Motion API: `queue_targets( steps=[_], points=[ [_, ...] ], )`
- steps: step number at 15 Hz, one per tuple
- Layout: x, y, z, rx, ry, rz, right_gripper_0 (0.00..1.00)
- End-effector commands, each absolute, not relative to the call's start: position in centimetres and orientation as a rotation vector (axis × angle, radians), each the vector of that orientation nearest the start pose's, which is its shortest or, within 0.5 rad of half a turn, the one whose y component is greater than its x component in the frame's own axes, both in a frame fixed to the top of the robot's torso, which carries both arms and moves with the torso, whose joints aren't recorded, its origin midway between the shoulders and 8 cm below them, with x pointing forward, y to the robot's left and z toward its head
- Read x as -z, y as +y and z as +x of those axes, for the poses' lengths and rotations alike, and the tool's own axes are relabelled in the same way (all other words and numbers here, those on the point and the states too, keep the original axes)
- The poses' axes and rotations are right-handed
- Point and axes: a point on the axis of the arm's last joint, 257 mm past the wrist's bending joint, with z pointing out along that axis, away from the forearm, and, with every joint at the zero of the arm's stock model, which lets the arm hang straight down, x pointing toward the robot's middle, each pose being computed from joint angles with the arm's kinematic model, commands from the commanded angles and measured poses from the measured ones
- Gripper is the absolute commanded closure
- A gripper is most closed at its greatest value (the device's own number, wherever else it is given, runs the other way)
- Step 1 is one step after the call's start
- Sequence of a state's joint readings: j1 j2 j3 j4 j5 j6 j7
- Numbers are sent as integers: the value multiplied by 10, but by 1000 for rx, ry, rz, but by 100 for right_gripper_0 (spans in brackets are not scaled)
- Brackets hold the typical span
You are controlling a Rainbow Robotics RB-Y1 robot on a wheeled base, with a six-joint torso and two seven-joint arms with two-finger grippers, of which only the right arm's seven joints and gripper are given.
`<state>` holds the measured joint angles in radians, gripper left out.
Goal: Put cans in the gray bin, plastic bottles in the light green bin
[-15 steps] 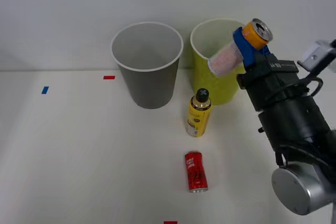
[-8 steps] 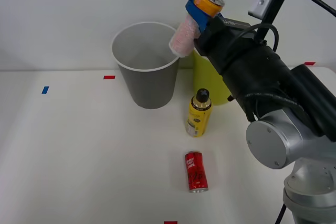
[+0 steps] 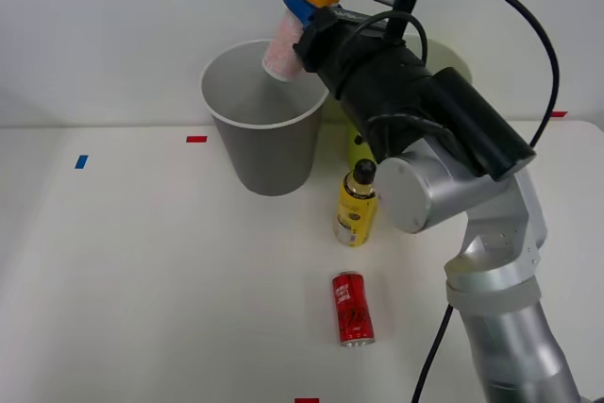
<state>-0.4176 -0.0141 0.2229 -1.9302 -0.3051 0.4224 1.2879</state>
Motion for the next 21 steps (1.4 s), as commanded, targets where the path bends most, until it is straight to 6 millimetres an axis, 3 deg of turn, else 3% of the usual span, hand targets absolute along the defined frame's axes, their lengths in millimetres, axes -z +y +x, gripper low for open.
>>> queue_targets(
  steps=[1, 6, 11, 12, 13, 15, 18, 21],
  points=[
    [-59, 39, 558, -746, 1247, -146, 100],
    [-55, 72, 577, -672, 1257, -246, 100],
    [-53, 70, 586, -623, 1260, -263, 99],
    [-53, 68, 587, -618, 1260, -262, 70],
    [-52, 67, 587, -619, 1261, -261, 33],
    [-52, 66, 588, -622, 1261, -256, 7],
    [-58, 64, 586, -631, 1237, -249, 1],
    [-60, 62, 585, -632, 1223, -246, 1]
  ],
)
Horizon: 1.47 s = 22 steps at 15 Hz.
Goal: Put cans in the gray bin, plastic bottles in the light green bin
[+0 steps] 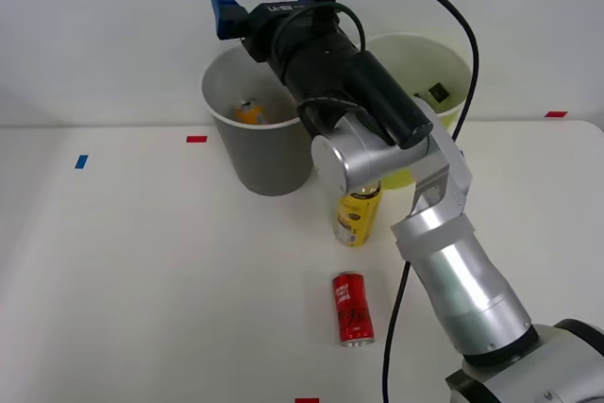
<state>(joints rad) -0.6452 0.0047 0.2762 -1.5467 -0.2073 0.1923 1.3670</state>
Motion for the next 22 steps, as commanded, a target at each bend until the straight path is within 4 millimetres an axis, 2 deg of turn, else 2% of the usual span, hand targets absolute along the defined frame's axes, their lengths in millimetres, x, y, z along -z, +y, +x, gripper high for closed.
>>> queue_targets(
  steps=[1, 5, 10, 14, 16, 22],
  points=[
    [-60, 61, 586, -628, 1222, -248, 1],
    [-62, 48, 584, -613, 1174, -238, 1],
    [-68, 17, 563, -634, 1053, -184, 1],
    [-75, -28, 513, -699, 1001, -134, 1],
    [-70, -57, 486, -677, 992, -142, 1],
    [-17, -151, 435, -451, 1092, -133, 1]
  ],
)
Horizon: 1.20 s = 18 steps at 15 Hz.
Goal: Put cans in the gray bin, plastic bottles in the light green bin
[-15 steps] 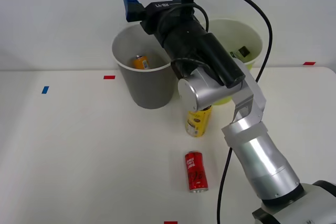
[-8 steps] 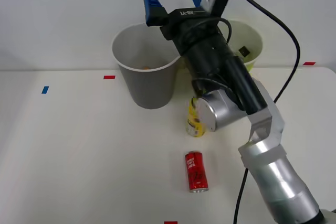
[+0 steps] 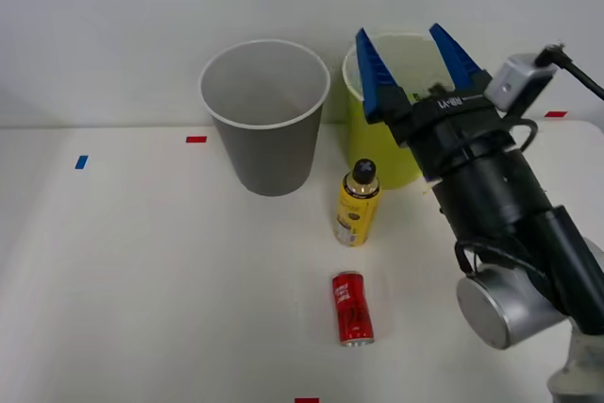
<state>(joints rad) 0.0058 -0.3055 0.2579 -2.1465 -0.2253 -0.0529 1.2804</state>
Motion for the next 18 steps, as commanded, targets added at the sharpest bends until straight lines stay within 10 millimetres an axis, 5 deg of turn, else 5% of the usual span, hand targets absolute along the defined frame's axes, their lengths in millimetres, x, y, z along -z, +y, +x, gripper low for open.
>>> queue_targets(
  steps=[1, 9, 14, 18],
  points=[
    [-9, -168, 422, -406, 1115, -128, 1],
    [76, -246, 370, -174, 1323, -70, 1],
    [134, -263, 340, -138, 1470, 35, 1],
    [199, -270, 328, -130, 1507, 156, 2]
  ],
)
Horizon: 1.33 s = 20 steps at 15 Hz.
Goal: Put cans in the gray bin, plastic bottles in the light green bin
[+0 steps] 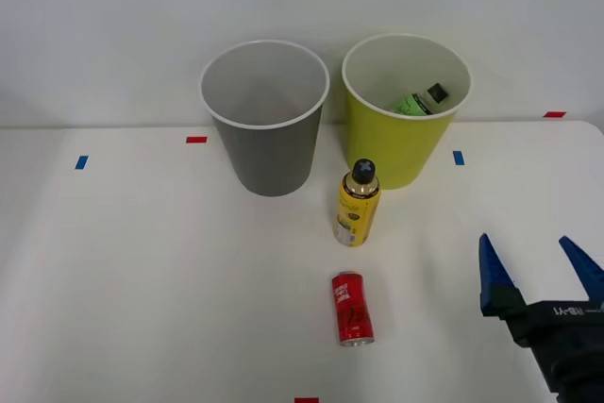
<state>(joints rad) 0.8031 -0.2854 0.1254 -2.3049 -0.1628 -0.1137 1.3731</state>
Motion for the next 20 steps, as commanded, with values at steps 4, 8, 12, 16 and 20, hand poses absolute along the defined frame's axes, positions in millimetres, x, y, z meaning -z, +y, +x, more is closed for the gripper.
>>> queue_targets(
  steps=[4, 8, 12, 16, 20],
  points=[
    [220, -266, 307, -127, 1478, 213, 1],
    [233, -260, 284, -118, 1497, 311, 1],
    [244, -256, 266, -115, 1417, 282, 1],
    [260, -257, 249, -95, 1408, 192, 1],
    [270, -250, 238, -110, 1451, 169, 1]
  ],
)
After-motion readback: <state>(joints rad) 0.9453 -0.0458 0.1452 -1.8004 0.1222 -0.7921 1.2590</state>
